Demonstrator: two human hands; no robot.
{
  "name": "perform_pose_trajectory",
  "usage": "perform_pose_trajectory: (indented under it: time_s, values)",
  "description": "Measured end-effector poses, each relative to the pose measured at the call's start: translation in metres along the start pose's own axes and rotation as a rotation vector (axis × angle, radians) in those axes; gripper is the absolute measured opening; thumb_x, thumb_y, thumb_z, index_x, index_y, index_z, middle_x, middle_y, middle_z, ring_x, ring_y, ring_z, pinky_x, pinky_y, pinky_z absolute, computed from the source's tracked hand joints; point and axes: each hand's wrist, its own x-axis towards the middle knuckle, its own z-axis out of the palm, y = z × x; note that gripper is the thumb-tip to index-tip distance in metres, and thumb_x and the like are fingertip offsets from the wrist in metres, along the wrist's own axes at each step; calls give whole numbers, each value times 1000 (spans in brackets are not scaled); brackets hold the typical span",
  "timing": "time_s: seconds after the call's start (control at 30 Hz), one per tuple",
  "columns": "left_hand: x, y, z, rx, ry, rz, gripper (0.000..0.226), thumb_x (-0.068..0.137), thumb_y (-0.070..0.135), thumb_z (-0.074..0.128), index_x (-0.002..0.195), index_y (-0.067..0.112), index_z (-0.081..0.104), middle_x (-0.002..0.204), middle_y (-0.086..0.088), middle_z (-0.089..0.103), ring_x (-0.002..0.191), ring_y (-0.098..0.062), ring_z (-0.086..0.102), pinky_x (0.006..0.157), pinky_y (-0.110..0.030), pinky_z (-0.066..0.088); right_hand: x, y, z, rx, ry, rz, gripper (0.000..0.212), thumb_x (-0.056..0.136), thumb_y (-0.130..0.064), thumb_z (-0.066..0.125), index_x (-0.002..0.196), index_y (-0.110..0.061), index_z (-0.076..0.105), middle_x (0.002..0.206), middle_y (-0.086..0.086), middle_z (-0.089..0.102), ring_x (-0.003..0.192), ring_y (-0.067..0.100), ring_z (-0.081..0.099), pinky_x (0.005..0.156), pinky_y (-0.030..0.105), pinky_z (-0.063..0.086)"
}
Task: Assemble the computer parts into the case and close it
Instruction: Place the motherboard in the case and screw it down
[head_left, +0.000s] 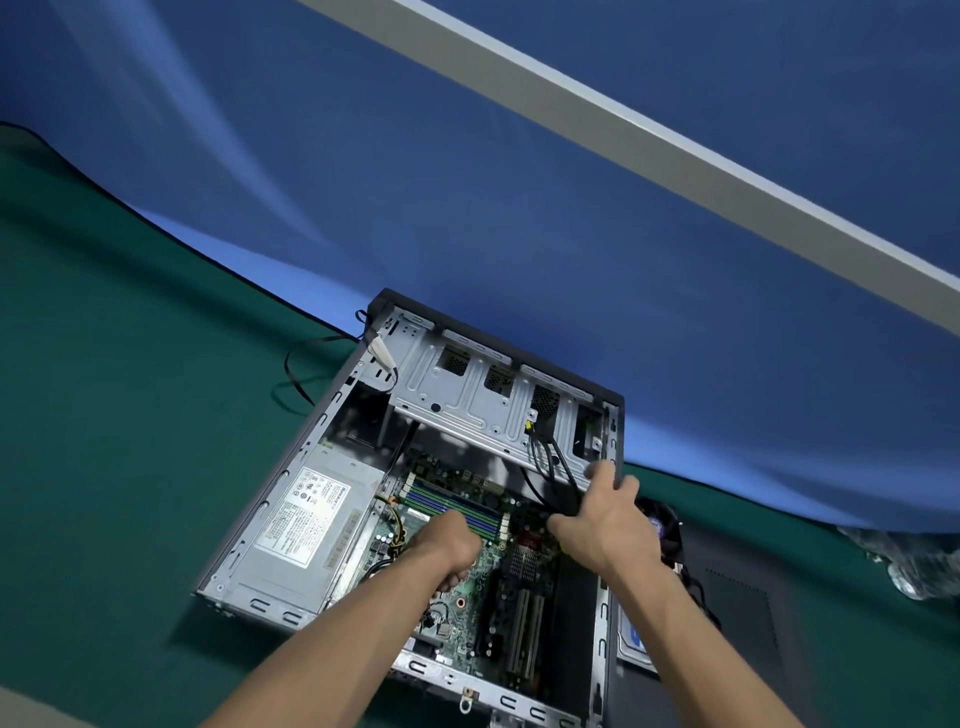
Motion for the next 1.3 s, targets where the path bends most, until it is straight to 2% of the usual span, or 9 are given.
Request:
perform_pose_trajectory:
  time_s: [0.17, 0.3, 0.47, 0.57, 0.7, 0.87, 1.0, 1.17, 1.3]
  values:
    - [2, 0, 0, -9, -3, -8, 19, 95, 10, 42, 84, 2, 56, 61, -6, 54, 41, -14, 44, 42, -24, 39, -3, -2, 10, -164, 124, -49, 31, 100, -29, 40, 121, -7, 41, 116, 15, 60, 96, 32, 63, 66, 31, 39]
    - [2, 1, 1, 7, 4, -6, 23, 96, 10, 42, 79, 3, 55, 60, -5, 54, 40, -14, 44, 42, -24, 39, -1, -1, 4, -93, 26, -52, 42, 95, -29, 51, 130, -13, 33, 126, 14, 47, 86, 30, 57, 64, 32, 38]
    - [3, -1, 2, 4, -1, -20, 21, 96, 11, 42, 82, 3, 56, 61, -6, 55, 39, -13, 43, 39, -22, 37, 0, 6, 5, -251, 110, 24, 37, 102, -28, 33, 125, -2, 47, 110, 11, 66, 95, 28, 65, 66, 29, 39]
    - [3, 0, 2, 22, 7, -15, 24, 96, 12, 42, 77, 4, 55, 62, -6, 56, 39, -13, 44, 39, -22, 38, 2, 8, 0, -77, 7, 66, 52, 97, -38, 44, 136, -6, 29, 126, 17, 52, 98, 32, 57, 70, 34, 38]
    - [4, 1, 2, 20, -4, -10, 24, 97, 14, 43, 78, 4, 55, 68, -9, 58, 42, -15, 45, 42, -23, 39, -3, 7, 5, -220, 72, 23, 32, 100, -19, 35, 125, -3, 45, 114, 14, 63, 99, 32, 62, 66, 31, 40]
    - [2, 1, 2, 20, 1, -6, 24, 96, 12, 42, 77, 5, 54, 65, -8, 57, 40, -15, 44, 41, -22, 38, -2, 7, 1, -38, -47, 27, 41, 94, -27, 52, 127, -12, 34, 124, 14, 47, 88, 30, 53, 69, 36, 44]
    - [1, 1, 2, 17, -8, -9, 22, 96, 12, 42, 79, 4, 53, 64, -7, 56, 39, -14, 44, 38, -21, 36, -5, 9, 5, -121, 82, 16, 33, 102, -28, 35, 121, -5, 48, 112, 16, 64, 97, 33, 62, 69, 31, 42]
    - [0, 1, 1, 35, 13, -3, 24, 95, 12, 41, 79, 3, 56, 63, -7, 58, 39, -15, 44, 40, -22, 38, -2, 8, -4, 112, -173, 5, 29, 93, -13, 50, 119, -12, 38, 121, 15, 45, 84, 30, 61, 66, 34, 56]
    - [-1, 0, 0, 31, 12, -14, 23, 95, 12, 43, 78, 4, 55, 59, -5, 56, 36, -13, 43, 36, -20, 36, -5, 10, -1, -131, 25, 6, 35, 102, -29, 36, 118, -3, 52, 109, 16, 64, 95, 33, 65, 71, 33, 50]
